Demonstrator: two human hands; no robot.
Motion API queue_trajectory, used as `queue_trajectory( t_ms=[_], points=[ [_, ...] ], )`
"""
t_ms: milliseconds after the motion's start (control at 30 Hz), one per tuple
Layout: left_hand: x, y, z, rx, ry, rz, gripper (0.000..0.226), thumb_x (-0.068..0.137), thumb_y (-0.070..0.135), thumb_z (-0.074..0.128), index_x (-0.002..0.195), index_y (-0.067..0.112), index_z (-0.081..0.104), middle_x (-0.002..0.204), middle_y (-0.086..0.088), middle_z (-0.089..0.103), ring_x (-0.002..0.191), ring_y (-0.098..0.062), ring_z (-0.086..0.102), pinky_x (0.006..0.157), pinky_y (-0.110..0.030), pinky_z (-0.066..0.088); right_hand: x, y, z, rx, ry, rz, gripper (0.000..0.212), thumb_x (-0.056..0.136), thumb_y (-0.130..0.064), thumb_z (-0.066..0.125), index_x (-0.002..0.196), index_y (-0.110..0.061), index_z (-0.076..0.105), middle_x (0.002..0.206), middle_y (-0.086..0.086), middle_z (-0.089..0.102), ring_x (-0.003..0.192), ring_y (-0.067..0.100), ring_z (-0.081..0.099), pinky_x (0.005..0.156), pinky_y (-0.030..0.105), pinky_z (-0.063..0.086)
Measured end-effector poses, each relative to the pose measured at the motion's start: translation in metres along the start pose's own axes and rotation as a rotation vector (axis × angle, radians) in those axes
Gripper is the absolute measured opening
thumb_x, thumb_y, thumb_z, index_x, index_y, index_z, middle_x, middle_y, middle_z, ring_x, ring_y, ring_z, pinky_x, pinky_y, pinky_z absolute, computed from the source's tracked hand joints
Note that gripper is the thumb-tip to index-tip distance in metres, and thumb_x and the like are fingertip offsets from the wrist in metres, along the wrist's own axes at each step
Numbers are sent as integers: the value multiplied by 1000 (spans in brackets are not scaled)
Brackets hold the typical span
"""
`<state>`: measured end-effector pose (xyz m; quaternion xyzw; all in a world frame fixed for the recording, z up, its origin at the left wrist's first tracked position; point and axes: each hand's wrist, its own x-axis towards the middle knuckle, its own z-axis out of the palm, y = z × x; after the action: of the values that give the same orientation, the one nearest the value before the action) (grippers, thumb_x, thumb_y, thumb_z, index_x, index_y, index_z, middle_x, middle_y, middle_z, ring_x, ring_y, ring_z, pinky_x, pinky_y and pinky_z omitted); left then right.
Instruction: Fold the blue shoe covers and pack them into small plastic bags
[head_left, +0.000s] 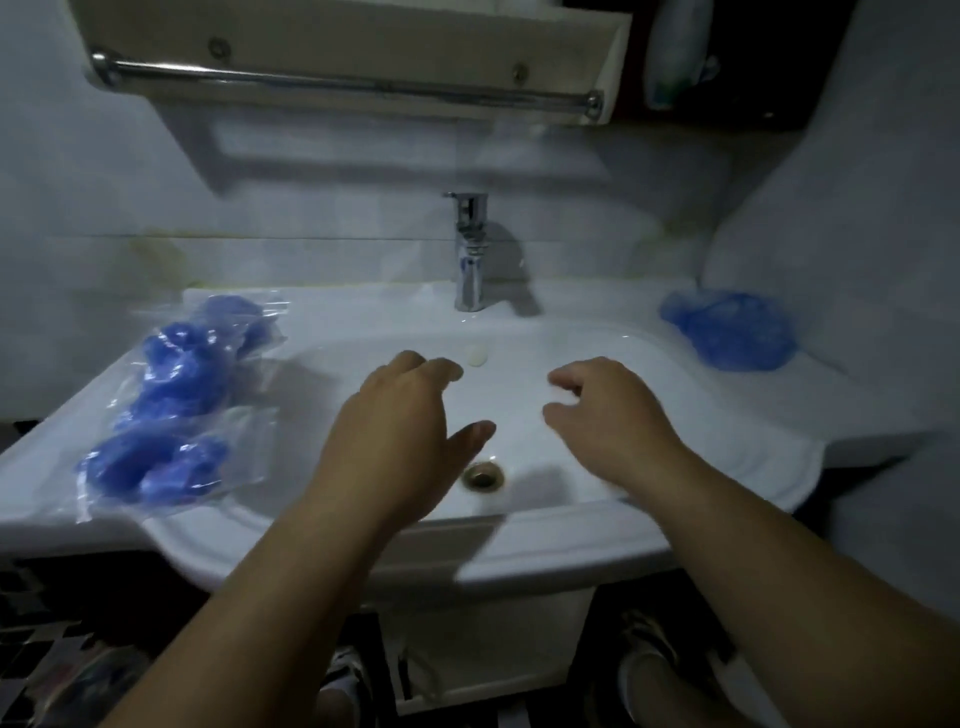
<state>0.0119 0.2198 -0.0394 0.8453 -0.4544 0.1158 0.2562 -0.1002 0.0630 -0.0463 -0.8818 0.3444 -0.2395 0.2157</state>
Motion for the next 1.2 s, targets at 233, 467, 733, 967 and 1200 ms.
queue_trajectory(
  t_ms=[233,467,733,967,1200],
  points=[
    [45,43,21,-157,-179,68,74,87,51,61,149,24,32,150,5,42,134,-14,42,106,-28,34,65,125,-60,-236,169,220,29,86,-26,58,110,-9,62,122,15,58,106,34,57,91,39,49],
    [41,47,29,-283,-108,77,64,86,46,64,144,27,42,141,13,49,127,-5,47,100,-20,34,77,168,-73,-227,85,276,22,94,-39,50,102,-23,62,120,12,64,108,29,58,96,31,42],
    [10,40,2,-672,-49,-70,58,78,36,74,132,34,51,117,18,60,100,7,58,80,-12,43,-16,43,-86,976,410,50,23,63,-4,77,78,-19,68,80,0,71,72,17,67,69,28,56],
    [-26,24,3,-1191,-220,-268,82,63,59,77,133,25,52,115,3,71,104,-15,69,96,-40,51,-59,16,-53,1600,-49,91,46,77,-2,53,122,4,58,116,26,66,101,36,66,86,42,57],
    [-25,20,4,-1479,-219,-386,41,73,29,64,107,8,68,103,-12,74,98,-29,70,86,-39,58,-63,26,-46,1581,-47,115,41,80,-5,51,119,0,64,118,23,67,104,33,67,88,40,56]
  ],
)
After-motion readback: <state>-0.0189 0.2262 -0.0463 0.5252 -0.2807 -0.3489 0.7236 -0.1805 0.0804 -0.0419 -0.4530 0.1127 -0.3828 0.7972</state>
